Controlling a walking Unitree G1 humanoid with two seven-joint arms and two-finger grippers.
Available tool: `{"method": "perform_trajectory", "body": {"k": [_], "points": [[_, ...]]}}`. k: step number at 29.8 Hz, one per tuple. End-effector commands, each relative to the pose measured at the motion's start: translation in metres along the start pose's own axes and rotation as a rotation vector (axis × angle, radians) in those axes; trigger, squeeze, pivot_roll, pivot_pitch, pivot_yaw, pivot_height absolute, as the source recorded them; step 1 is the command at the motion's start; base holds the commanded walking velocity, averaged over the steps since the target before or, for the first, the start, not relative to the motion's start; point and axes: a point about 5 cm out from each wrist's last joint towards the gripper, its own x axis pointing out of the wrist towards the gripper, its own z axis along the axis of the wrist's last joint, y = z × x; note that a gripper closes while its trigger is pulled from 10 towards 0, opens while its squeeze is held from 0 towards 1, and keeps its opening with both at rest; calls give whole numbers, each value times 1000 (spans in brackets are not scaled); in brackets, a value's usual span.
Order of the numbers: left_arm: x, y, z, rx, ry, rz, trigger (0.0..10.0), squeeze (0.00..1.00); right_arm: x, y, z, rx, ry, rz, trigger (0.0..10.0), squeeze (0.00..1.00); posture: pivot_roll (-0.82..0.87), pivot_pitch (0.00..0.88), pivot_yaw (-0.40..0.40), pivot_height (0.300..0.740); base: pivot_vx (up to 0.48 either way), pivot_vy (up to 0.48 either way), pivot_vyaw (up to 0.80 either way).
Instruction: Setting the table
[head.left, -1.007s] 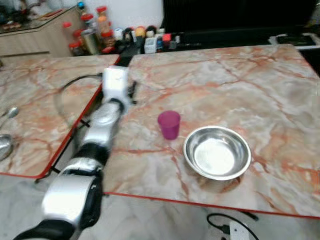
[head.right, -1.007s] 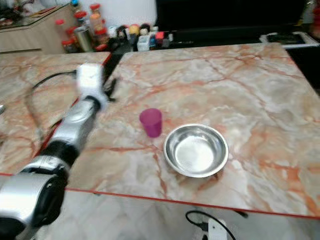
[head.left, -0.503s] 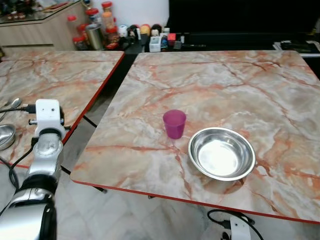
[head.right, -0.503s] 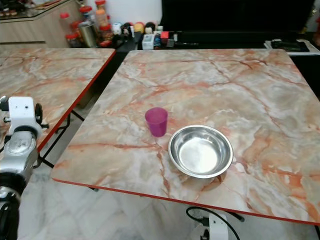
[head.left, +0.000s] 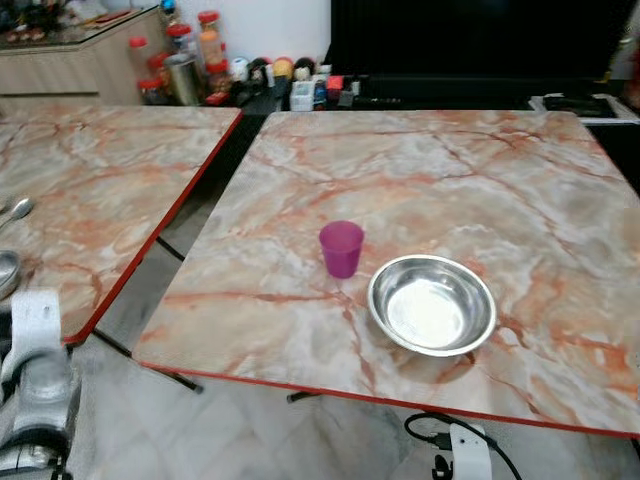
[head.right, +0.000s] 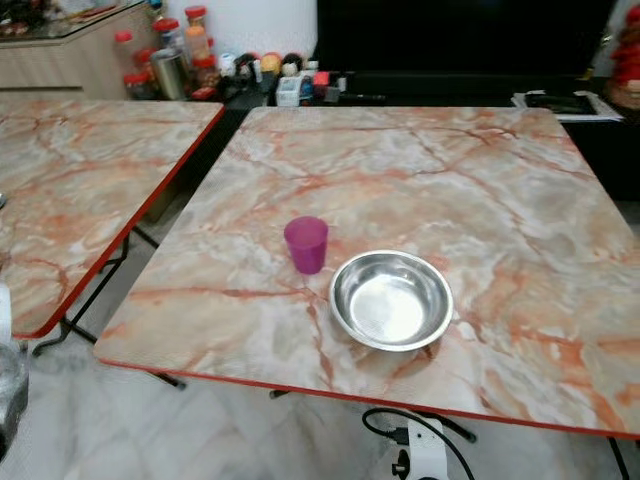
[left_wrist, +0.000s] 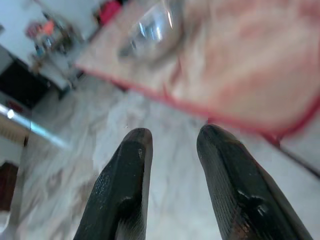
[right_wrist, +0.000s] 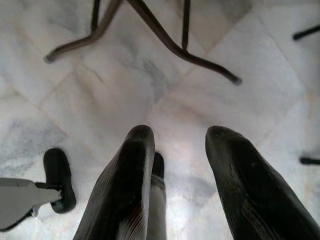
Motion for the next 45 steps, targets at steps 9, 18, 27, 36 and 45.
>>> {"method": "perform_trajectory", "body": {"k": [9,18,27,36,45], "points": [[-53,-17,-100,25,400,-75,10000,0,0,3,-1,1,13,6,10000,0,2,0,78,740,0,0,0],[-78,-63,-102,-19,447,-369,10000,0,1,2,3,5,6,2,10000,0,11,0,68,740,0,0,0],[-100,-94,-101,58,423,-630,10000,0,2,2,6,14,2,-1,10000,0,9,0,60,740,0,0,0],[-113,-106,-103,61,441,-712,10000,0,2,-1,5,13,8,-11,10000,0,0,0,60,740,0,0,0],[-117,-107,-108,85,457,-715,10000,0,2,-2,9,6,-1,-5,10000,0,4,0,53,740,0,235,0]]}}
